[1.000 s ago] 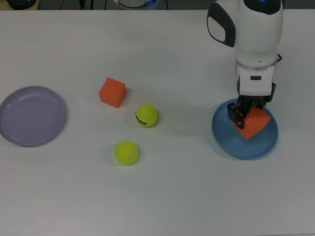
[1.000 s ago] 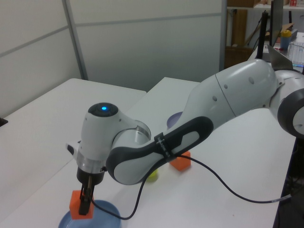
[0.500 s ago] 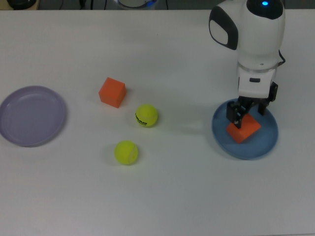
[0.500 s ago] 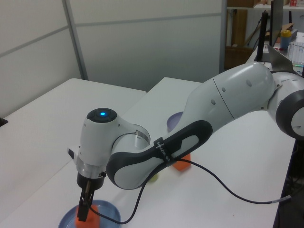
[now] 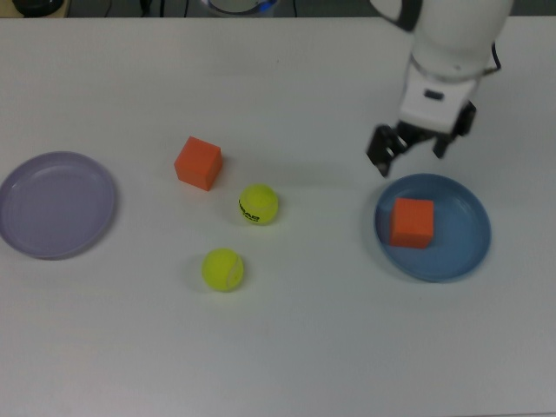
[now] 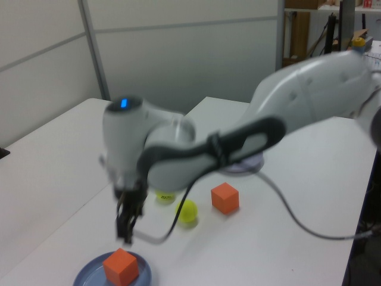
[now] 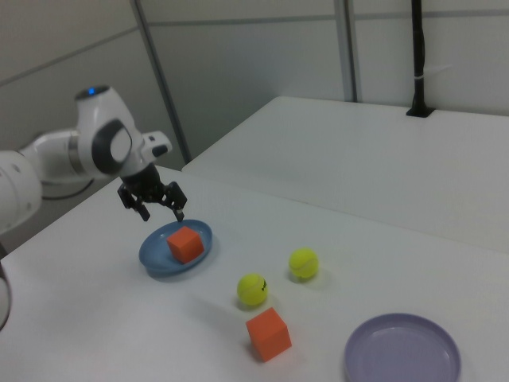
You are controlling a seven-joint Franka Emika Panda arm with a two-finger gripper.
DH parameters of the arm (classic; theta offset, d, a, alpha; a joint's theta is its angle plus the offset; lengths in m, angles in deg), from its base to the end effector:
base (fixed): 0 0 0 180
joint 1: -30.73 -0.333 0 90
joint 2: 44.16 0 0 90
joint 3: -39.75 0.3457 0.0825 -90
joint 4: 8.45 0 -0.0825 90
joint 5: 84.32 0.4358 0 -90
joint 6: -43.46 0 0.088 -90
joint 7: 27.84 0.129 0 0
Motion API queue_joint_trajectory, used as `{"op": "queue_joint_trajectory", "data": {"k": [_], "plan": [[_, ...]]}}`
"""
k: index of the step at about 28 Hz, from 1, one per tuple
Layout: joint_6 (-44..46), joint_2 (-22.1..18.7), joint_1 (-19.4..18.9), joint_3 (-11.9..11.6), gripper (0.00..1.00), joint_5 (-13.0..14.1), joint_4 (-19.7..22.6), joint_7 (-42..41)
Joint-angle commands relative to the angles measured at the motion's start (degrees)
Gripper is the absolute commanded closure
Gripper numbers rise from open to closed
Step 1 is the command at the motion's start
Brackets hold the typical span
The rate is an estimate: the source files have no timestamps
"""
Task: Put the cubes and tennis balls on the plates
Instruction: 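Move the open gripper to the second orange cube and lower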
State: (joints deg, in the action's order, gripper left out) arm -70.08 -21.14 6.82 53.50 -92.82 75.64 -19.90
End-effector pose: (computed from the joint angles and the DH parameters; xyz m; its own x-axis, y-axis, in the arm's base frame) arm 0.6187 0.4296 0.4582 0.8468 0.5162 0.1287 0.5167 -0.8556 0.0317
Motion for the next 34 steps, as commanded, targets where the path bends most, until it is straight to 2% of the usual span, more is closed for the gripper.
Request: {"op": "queue_joint_trajectory", "data": {"k": [1,2,4,7,8,11,12,16,17,23,28,34], "plan": [[11.0,-9.0,5.3,-0.9,0.0,0.0,3.5,4.9],[12.1,-9.7,6.1,-1.4,0.0,0.5,3.5,5.9],[13.1,-11.4,7.7,-4.8,0.0,4.1,5.6,8.2],[12.5,-13.6,8.1,-9.8,0.0,6.5,8.8,8.9],[11.5,-15.0,8.1,-12.5,0.0,7.0,10.8,9.4],[9.2,-16.8,8.2,-16.3,0.0,8.1,14.1,10.7],[7.6,-18.0,8.2,-18.3,0.0,8.6,16.9,11.0],[3.2,-19.9,8.2,-21.5,0.0,9.0,22.0,11.1],[1.1,-20.2,8.2,-22.9,0.0,9.8,24.4,10.9],[-6.6,-19.9,8.3,-25.1,0.0,11.2,30.3,9.0],[-9.5,-19.7,8.3,-25.2,0.0,12.5,32.6,7.8],[-13.7,-18.8,8.2,-25.2,0.0,12.5,35.4,7.6]]}}
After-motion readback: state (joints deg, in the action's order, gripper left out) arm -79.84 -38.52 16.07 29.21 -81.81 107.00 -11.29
